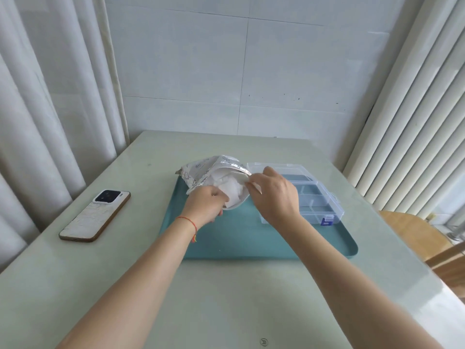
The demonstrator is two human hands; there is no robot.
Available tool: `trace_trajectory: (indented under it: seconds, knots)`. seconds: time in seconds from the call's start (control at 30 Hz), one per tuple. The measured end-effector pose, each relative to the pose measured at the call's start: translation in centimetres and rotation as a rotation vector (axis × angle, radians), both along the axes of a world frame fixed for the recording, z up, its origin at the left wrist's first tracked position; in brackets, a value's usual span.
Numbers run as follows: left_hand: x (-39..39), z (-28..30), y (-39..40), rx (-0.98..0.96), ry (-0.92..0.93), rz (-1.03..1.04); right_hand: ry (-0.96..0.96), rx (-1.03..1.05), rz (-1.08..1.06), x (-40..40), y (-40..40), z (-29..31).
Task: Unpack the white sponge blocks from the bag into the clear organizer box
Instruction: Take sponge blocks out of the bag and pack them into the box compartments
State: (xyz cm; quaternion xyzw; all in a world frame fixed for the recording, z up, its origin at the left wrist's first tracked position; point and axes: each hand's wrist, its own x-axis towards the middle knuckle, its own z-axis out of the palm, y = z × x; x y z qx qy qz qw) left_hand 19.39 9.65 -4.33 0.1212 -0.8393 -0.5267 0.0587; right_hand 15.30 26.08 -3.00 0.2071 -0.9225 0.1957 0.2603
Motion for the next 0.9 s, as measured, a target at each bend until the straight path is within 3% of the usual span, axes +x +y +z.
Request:
trace_trajectory:
  seconds: [0.13, 0.23, 0.37, 0.53, 0.67, 0.77, 0.9]
  knots:
    - [0.7, 0.3, 1.4, 0.418, 0.107, 0.0, -0.473, -0.435, 0.123, 0.6, 2.1, 0.7]
    - [0.9, -0.3, 2.8, 0.437, 0.169, -0.059, -0.694, -0.449, 0.185, 1.3, 2.6, 1.0]
    - [0.6, -1.2, 2.9, 0.492, 0.218, 0.075, -0.871, -0.473, 0.315, 2.2, 2.6, 0.9]
    - [0.7, -1.4, 1.9, 0.586, 0.256, 0.153, -0.858, -0.539, 0.273, 2.3, 2.8, 0.4]
    - [0.9, -1.8, 1.3, 0.585, 0.245, 0.142, -0.753, -0.765, 0.108, 2.0, 3.4, -0.3]
    - [1.3, -1.7, 1.8, 0.625, 0.173, 0.053, -0.803, -0.915, 0.175, 2.4, 3.0, -0.5]
    - [1.8, -1.1, 2.7, 0.82, 0.084, -0.082, -0.865, -0.881, 0.245, 3.0, 2.0, -0.9]
